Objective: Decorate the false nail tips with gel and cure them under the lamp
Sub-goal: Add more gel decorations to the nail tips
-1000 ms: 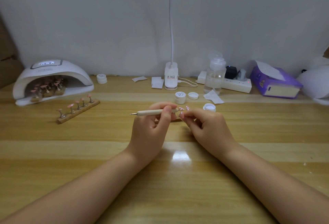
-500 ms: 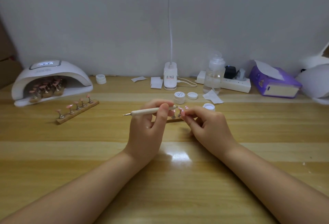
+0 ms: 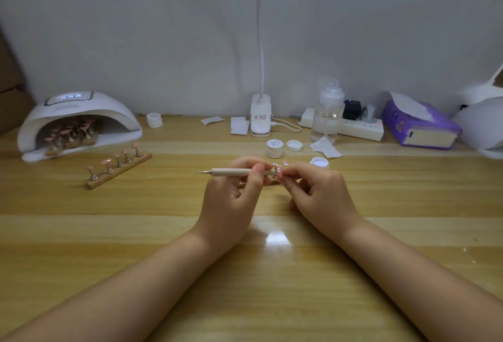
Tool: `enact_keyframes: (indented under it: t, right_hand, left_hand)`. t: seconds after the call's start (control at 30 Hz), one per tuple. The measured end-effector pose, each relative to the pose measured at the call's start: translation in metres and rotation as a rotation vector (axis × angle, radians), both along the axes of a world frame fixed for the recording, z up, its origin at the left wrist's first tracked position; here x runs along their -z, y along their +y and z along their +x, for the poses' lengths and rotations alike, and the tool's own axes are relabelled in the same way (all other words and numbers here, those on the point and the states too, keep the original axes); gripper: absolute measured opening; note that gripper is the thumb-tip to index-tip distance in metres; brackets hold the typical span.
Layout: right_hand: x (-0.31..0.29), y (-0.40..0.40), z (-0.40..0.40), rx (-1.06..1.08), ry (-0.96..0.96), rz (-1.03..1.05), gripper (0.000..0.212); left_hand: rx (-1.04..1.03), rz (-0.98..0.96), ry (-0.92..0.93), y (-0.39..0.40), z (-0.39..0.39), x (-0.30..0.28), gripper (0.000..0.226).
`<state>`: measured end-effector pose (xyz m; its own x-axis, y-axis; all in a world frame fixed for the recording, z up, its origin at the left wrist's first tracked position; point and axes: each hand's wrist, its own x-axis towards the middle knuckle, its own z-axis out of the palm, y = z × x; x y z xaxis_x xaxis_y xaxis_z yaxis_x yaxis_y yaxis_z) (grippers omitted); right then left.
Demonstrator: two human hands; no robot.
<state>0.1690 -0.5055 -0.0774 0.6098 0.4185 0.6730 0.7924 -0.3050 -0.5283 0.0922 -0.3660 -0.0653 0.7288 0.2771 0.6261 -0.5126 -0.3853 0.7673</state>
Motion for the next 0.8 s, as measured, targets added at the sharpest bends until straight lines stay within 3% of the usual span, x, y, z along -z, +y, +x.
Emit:
enact_keyframes:
  t: [0.8]
  right_hand:
    - [0.0004,0.0001,0.0,0.004,0.003,0.006,0.005]
  left_hand:
    - [-0.017,0.016,0.01,0.0009,0.0025,0.0025,0.019]
